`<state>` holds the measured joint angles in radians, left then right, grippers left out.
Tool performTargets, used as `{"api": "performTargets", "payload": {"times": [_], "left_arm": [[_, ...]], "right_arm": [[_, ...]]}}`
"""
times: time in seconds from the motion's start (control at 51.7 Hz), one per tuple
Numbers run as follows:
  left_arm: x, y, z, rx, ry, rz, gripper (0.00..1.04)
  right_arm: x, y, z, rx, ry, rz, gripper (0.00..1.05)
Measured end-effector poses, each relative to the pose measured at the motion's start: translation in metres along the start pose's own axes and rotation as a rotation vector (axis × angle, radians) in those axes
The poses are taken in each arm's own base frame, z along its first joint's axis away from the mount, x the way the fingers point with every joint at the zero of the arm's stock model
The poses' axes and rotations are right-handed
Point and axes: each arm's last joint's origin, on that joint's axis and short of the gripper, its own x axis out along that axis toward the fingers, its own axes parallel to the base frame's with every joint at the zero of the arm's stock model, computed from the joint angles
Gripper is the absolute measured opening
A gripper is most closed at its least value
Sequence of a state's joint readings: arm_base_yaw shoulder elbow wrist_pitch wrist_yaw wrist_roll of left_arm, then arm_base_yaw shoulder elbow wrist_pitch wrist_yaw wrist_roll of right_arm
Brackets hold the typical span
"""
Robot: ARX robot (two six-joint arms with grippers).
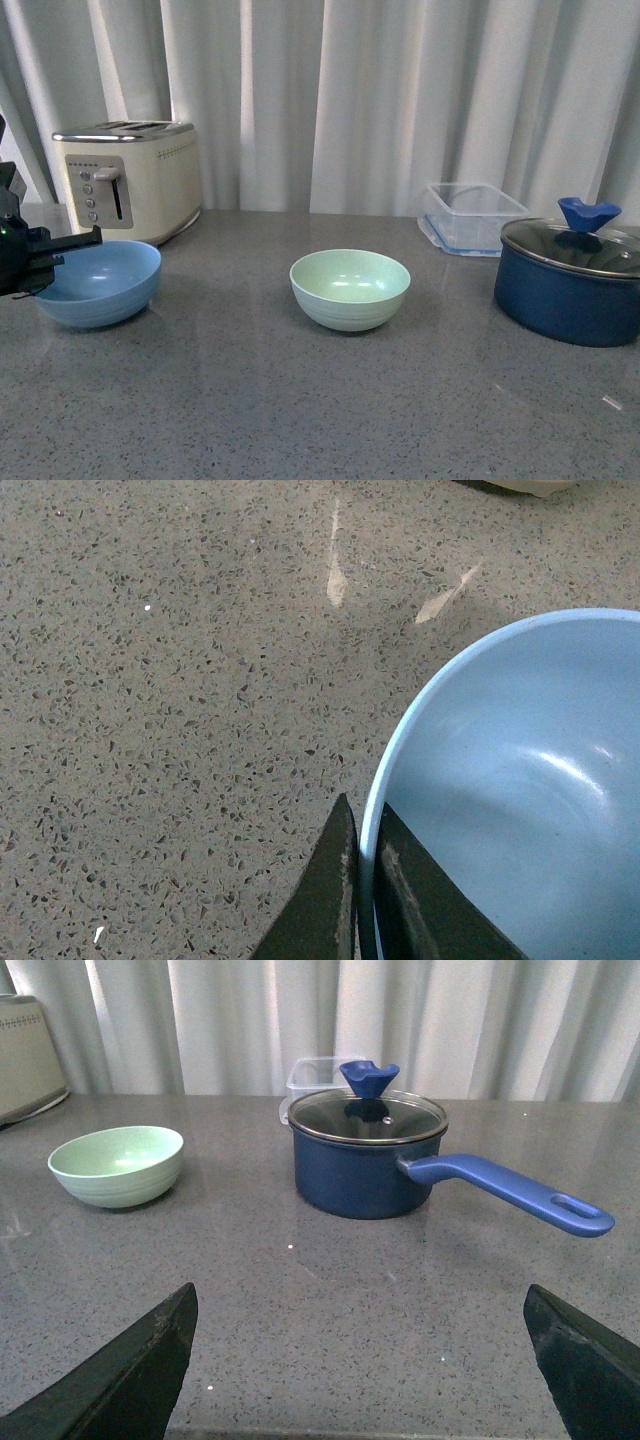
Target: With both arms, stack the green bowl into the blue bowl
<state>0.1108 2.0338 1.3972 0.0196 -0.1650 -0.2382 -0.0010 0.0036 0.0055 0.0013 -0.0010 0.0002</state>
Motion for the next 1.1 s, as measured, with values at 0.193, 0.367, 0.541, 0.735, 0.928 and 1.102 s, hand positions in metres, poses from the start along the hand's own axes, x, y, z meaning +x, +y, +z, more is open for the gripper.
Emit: {"api": "performTargets", "payload": {"times": [0.193, 0.367, 0.541, 0.735, 0.928, 1.102], "left_arm": [[-0.008, -0.009, 0.004, -0.017, -0.002, -0.009, 0.04], [-0.018, -0.030, 0.016, -0.025, -0.026, -0.063, 0.04], [-0.030, -0.059, 0.022, -0.010, -0.041, -0.120, 0.04], [-0.036, -0.092, 0.015, 0.020, -0.022, -0.162, 0.04], [-0.029, -0.107, -0.001, 0.048, 0.010, -0.163, 0.04], [-0.022, -0.110, -0.009, 0.057, 0.025, -0.153, 0.04]], "right_arm": [[0.000, 0.000, 0.000, 0.000, 0.000, 0.000, 0.95], [0.000, 0.000, 0.000, 0.000, 0.000, 0.000, 0.95], [0.000, 0.000, 0.000, 0.000, 0.000, 0.000, 0.95], [0.000, 0.000, 0.000, 0.000, 0.000, 0.000, 0.95], [0.000, 0.000, 0.000, 0.000, 0.000, 0.000, 0.95], [0.000, 0.000, 0.000, 0.000, 0.000, 0.000, 0.95]]}}
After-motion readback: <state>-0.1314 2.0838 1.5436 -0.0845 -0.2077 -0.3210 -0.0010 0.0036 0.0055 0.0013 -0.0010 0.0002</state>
